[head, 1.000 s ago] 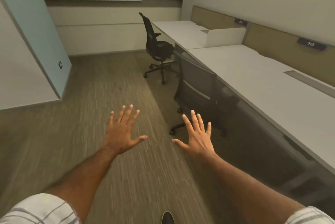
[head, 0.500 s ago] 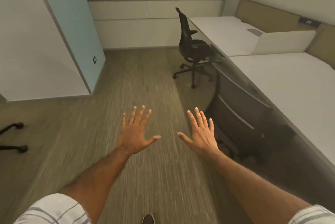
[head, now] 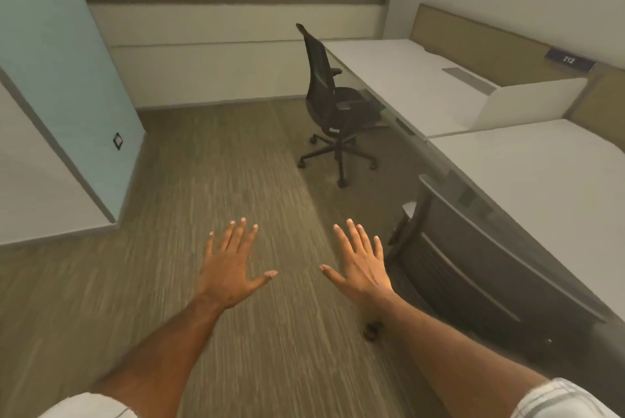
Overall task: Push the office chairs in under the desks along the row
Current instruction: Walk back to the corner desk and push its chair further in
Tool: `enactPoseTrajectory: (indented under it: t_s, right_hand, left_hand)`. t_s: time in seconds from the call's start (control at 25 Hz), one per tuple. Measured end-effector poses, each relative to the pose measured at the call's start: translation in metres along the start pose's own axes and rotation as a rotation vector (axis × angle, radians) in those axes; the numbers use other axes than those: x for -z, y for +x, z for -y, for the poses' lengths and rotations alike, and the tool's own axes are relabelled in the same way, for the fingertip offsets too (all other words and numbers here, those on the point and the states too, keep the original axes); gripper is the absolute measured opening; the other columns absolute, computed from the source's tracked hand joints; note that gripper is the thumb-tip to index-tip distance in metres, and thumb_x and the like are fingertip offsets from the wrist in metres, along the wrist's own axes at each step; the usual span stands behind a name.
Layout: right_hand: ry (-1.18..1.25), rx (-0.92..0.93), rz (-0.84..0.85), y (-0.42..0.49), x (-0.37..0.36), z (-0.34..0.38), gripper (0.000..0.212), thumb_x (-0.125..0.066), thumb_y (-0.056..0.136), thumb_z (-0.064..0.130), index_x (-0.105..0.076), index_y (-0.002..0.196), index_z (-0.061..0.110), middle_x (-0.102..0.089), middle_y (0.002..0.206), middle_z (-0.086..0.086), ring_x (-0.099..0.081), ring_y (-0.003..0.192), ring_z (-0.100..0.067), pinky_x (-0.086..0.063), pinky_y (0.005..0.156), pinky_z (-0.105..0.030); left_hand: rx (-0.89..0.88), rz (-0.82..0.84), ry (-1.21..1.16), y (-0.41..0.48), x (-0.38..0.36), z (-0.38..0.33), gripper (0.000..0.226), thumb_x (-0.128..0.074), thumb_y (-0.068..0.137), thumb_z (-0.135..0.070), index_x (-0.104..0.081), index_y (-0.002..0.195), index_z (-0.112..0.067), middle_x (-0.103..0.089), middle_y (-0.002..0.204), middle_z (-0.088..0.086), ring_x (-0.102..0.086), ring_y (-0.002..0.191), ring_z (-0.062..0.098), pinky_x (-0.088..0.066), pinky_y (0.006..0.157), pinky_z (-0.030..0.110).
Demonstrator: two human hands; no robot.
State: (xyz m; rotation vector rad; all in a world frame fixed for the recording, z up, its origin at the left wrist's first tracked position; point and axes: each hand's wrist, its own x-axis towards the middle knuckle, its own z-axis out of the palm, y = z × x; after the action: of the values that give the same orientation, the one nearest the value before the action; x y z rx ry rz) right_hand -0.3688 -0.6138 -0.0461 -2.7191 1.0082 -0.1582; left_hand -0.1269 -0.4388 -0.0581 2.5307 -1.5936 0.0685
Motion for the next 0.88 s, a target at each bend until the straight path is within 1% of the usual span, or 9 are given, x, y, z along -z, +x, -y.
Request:
enactPoseTrajectory:
  t_s: [0.16,0.2,0.36,0.48,0.56,0.64,0.68,0.8,0.88]
  right_hand:
    - [0.009,-0.041,-0.017,0.101,0.006,-0.001,0.090,-0.035,0.093,0.073,0.002,0.162,0.029,0.011,0.170,-0.003,0.014,0.155,-0.022,0.008,0.123,-0.053]
    - [0.010,-0.050,-0.007,0.122,0.003,-0.007,0.090,-0.037,0.094,0.073,0.001,0.162,0.029,0.010,0.170,-0.003,0.013,0.155,-0.022,0.008,0.123,-0.052]
    - [0.022,-0.106,0.081,0.221,-0.018,-0.044,0.091,-0.042,0.094,0.070,0.002,0.162,0.029,0.007,0.170,-0.005,0.009,0.156,-0.024,0.007,0.123,-0.051]
    - [0.059,-0.128,0.080,0.300,-0.024,-0.067,0.090,-0.035,0.093,0.073,0.000,0.162,0.029,0.005,0.171,-0.004,0.008,0.156,-0.023,0.006,0.123,-0.050]
    - [0.097,-0.130,0.093,0.347,-0.018,-0.080,0.094,-0.025,0.089,0.081,-0.001,0.162,0.028,0.006,0.171,-0.003,0.009,0.156,-0.022,0.007,0.123,-0.049]
    - [0.106,-0.128,0.073,0.399,-0.006,-0.093,0.099,-0.011,0.081,0.084,-0.001,0.162,0.029,0.006,0.171,-0.002,0.010,0.156,-0.021,0.008,0.123,-0.048]
    - [0.115,-0.125,0.061,0.426,-0.002,-0.099,0.100,-0.007,0.079,0.084,-0.002,0.162,0.029,0.005,0.171,-0.002,0.009,0.156,-0.021,0.008,0.123,-0.047]
    - [0.130,-0.132,0.028,0.501,0.006,-0.105,0.099,-0.007,0.079,0.083,-0.005,0.162,0.029,0.002,0.171,-0.002,0.007,0.156,-0.020,0.006,0.124,-0.048]
    - [0.134,-0.128,0.037,0.551,0.002,-0.105,0.097,-0.009,0.082,0.082,-0.005,0.162,0.028,0.003,0.171,-0.002,0.008,0.156,-0.020,0.006,0.124,-0.048]
  left_hand:
    - [-0.024,-0.040,-0.001,0.107,0.003,0.038,0.113,-0.018,0.079,-0.094,-0.010,0.162,-0.018,-0.003,0.170,0.008,-0.002,0.157,0.027,-0.002,0.124,0.058]
    - [-0.024,-0.027,-0.009,0.132,-0.001,0.044,0.113,-0.019,0.079,-0.094,-0.009,0.163,-0.019,-0.002,0.170,0.008,-0.001,0.157,0.027,-0.001,0.124,0.057]
    - [-0.001,0.016,-0.020,0.236,-0.028,0.065,0.110,-0.022,0.081,-0.092,-0.005,0.163,-0.020,-0.001,0.171,0.007,0.001,0.157,0.025,-0.004,0.124,0.057]
    - [0.002,0.062,-0.001,0.315,-0.046,0.081,0.110,-0.017,0.080,-0.093,-0.002,0.162,-0.021,0.002,0.171,0.006,0.004,0.157,0.024,-0.002,0.124,0.056]
    - [0.003,0.083,-0.008,0.364,-0.050,0.090,0.113,-0.013,0.078,-0.095,-0.003,0.162,-0.021,0.001,0.171,0.006,0.002,0.157,0.024,-0.003,0.125,0.057]
    - [0.028,0.027,-0.022,0.416,-0.048,0.100,0.114,-0.010,0.077,-0.096,-0.007,0.162,-0.020,-0.004,0.171,0.007,-0.003,0.157,0.025,-0.005,0.124,0.057]
    - [0.035,0.015,-0.036,0.442,-0.046,0.108,0.114,-0.010,0.077,-0.095,-0.010,0.162,-0.019,-0.007,0.170,0.007,-0.006,0.157,0.026,-0.006,0.123,0.057]
    - [0.046,0.004,-0.028,0.509,-0.043,0.136,0.112,-0.008,0.079,-0.093,-0.011,0.162,-0.019,-0.009,0.170,0.008,-0.008,0.157,0.026,-0.006,0.123,0.056]
    - [0.059,0.018,-0.027,0.557,-0.051,0.160,0.112,-0.008,0.078,-0.092,-0.011,0.162,-0.019,-0.009,0.170,0.008,-0.007,0.157,0.026,-0.007,0.123,0.055]
